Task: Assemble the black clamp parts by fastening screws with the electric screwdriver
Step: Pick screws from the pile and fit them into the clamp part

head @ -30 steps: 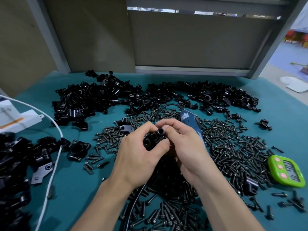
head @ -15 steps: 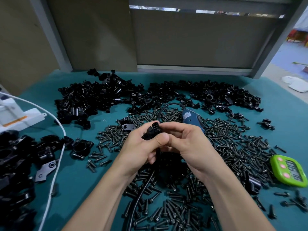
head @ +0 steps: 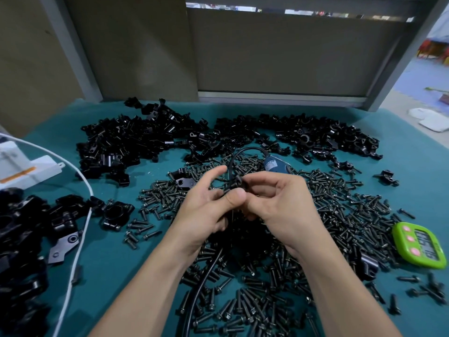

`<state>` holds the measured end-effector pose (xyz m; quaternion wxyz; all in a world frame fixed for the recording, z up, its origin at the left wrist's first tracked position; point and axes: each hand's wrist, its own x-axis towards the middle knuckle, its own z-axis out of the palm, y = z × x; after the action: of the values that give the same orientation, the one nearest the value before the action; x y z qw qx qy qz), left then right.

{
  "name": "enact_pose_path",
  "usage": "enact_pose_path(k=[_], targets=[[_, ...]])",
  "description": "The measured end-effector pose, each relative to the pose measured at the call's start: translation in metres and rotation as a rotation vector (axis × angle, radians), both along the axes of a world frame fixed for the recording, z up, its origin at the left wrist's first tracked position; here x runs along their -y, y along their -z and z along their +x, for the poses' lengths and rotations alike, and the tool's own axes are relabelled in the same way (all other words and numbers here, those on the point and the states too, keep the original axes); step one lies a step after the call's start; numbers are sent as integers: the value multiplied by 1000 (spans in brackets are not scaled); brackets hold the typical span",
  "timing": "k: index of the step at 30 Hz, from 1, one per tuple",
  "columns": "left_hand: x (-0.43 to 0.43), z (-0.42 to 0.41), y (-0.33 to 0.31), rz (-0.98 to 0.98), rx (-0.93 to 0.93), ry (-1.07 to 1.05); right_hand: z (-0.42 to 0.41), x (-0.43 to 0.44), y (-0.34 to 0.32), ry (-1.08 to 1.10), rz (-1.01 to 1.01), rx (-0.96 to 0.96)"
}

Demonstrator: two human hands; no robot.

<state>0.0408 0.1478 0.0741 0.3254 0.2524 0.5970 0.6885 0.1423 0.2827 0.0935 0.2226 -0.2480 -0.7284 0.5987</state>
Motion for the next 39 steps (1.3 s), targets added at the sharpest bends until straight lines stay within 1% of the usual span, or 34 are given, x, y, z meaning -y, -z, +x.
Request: enact_pose_path(k=[3, 8, 14, 16, 22, 26, 32, 35, 37, 39], targets=[[0, 0, -2, 78, 56, 27, 3, -3, -3, 73, 51, -30], [1, 2, -4, 165, 200, 42, 3, 3, -5, 81, 110, -29], [0, 5, -4, 154, 174, 60, 1, 12, -2, 122, 236, 25], [-1, 4, -2, 156, 174, 59, 1, 12, -1, 127, 249, 31], [-6, 10, 0, 126, 99, 31, -1, 16, -1, 58, 236, 21], [-12, 16, 1, 152, 113, -55, -2, 17, -1, 95, 209, 6], [-12, 17, -1, 175, 149, -93, -4, 17, 0, 125, 260, 54], [-12, 18, -2, 220, 175, -93, -4, 12, -1, 109, 200, 56], [-13, 19, -2, 245, 166, -85, -2, 8, -4, 75, 138, 25], [-14, 20, -2, 250, 142, -82, 0, 6, -5, 59, 118, -13]])
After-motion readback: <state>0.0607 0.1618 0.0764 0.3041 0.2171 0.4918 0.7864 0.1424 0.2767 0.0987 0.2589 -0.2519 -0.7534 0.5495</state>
